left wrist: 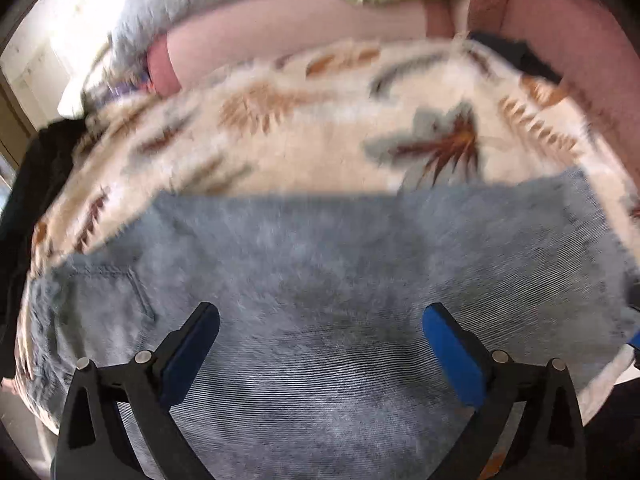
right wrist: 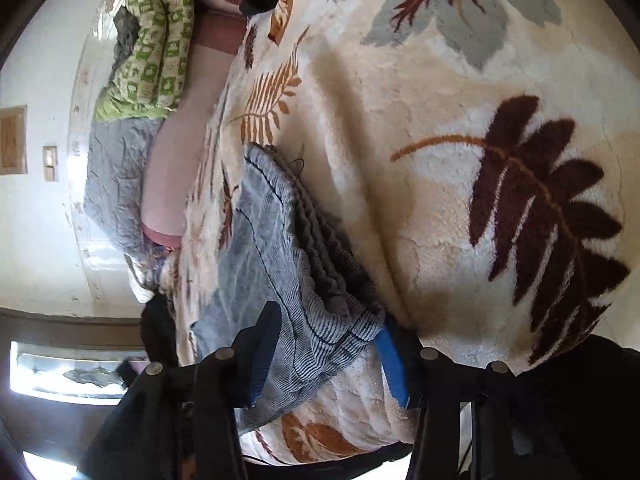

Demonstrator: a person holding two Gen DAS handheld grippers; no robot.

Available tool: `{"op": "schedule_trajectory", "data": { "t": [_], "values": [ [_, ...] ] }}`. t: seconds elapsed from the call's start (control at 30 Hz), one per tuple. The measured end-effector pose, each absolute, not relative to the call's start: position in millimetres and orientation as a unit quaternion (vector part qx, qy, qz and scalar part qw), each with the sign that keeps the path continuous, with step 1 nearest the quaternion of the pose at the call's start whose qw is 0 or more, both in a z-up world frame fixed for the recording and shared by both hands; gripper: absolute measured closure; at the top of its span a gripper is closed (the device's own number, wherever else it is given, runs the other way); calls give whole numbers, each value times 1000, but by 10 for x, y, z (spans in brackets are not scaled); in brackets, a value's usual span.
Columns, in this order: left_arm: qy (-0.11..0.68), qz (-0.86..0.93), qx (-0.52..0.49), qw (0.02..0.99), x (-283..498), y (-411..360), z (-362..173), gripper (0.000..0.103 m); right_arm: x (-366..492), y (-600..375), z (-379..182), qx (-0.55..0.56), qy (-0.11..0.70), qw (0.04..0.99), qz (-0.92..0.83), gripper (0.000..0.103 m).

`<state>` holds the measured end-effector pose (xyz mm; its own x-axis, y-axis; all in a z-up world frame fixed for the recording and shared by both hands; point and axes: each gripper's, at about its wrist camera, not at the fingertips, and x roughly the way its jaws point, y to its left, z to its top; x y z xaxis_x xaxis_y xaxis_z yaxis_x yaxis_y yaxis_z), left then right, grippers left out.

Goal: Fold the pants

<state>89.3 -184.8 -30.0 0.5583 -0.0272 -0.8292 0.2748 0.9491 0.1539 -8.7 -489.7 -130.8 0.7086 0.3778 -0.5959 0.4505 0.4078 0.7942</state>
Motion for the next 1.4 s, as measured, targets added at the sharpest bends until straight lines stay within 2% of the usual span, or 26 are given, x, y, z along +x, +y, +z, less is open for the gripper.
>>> {"op": "schedule_trajectory", "data": {
  "t": [0.1,0.13,0.23,0.37,0.43,0.53,0.63,0.77,0.9,1.03,1.17,1.2,1.3,1.33,1.37,1.4],
  "values": [
    [486,-78,137,860,905,-1802,-448,1,-67,-4894,-1313,535,390,749,-33,60],
    [513,-76,153,841,958,-1824,-623,0,-69,-4901,-1317,533,393,749,-38,69],
    [498,-86,138,852,953,-1788,-655,0,-58,-4895,-1280,518,401,755,-46,78],
    [505,-90,136,847,977,-1780,-638,0,-38,-4797,-1072,481,397,780,-59,83],
    [514,-96,128,843,991,-1732,-565,2,13,-4702,-889,444,397,800,-65,84],
    [477,-86,107,868,924,-1565,-337,2,78,-4604,-700,409,396,819,-70,84],
    [508,-76,165,842,976,-1643,-673,0,143,-4520,-580,384,398,830,-77,84],
    [501,-80,151,848,983,-1609,-640,0,266,-4237,-300,329,391,857,-66,84],
    [516,-102,109,843,1053,-1477,-619,2,435,-3547,144,239,364,900,-10,84],
    [492,-80,25,867,1009,-882,-299,2,503,-2663,321,152,345,923,76,84],
    [445,6,-39,895,855,62,-15,2,645,-1898,-48,107,368,912,149,84],
    [441,23,-45,896,833,239,2,2,715,-1754,-252,98,387,904,156,84],
    [447,54,-47,892,759,572,4,2,917,-1530,-884,95,467,860,184,67],
    [450,51,-47,890,751,598,8,2,883,-1551,-910,104,455,864,188,66],
    [450,43,-47,891,745,587,28,2,823,-1598,-858,111,439,870,196,60],
    [449,37,-47,892,749,555,50,2,778,-1684,-804,129,441,865,204,44]
  ]
}}
